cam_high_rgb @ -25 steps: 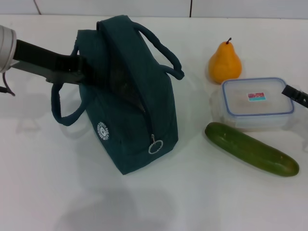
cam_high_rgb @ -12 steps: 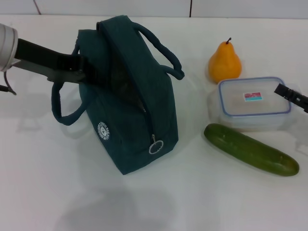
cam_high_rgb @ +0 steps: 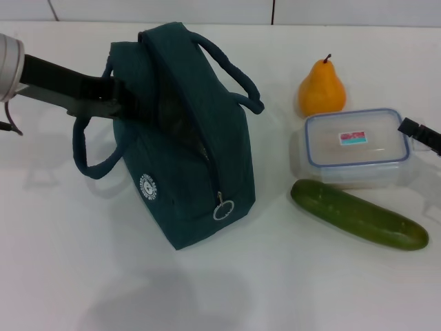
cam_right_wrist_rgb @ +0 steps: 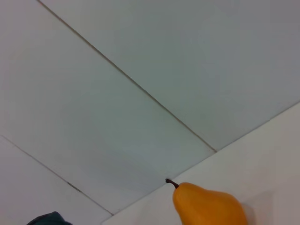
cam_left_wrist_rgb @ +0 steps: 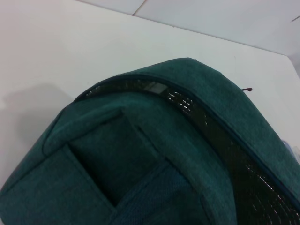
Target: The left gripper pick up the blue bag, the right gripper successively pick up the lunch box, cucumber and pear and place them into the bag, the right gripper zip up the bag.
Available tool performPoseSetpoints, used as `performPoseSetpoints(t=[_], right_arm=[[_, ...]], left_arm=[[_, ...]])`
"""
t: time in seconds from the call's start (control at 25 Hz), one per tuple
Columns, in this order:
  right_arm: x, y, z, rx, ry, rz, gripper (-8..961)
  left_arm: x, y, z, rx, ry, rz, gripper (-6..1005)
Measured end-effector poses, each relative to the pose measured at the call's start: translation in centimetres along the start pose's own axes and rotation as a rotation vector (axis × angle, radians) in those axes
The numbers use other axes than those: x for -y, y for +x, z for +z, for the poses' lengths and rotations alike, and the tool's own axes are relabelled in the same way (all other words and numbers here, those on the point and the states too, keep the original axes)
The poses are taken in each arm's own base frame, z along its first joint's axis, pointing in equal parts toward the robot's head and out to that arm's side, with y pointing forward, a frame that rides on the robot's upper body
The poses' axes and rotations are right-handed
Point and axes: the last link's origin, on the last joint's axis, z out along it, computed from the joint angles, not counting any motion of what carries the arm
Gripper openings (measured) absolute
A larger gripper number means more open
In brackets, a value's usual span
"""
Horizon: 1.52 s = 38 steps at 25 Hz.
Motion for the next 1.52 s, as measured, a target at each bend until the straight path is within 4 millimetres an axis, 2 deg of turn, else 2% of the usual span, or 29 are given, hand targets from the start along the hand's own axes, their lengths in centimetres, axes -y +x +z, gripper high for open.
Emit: performPoseSetpoints(t=[0.2, 0.96, 1.16, 1.52], right_arm=[[-0.4, 0.2, 0.5, -0.011, -0.022, 0.008, 467], [-1.5, 0.9, 1.1, -0.027, -0.085, 0.060, 409], [-1.7, 0.7, 1.4, -0.031, -0.099, 0.061, 235], [-2.7, 0.1, 1.3, 0.047, -0.170, 0.104, 123]], left_arm=[[0.0, 0.0, 0.0, 0.000, 0.000, 0.008, 38], [0.1, -0.2, 0.1, -0.001, -0.015, 0.009, 38], [0.1, -0.2, 0.1, -0.001, -0.016, 0.010, 38], [0.1, -0.2, 0.1, -0.002, -0.015, 0.011, 37]])
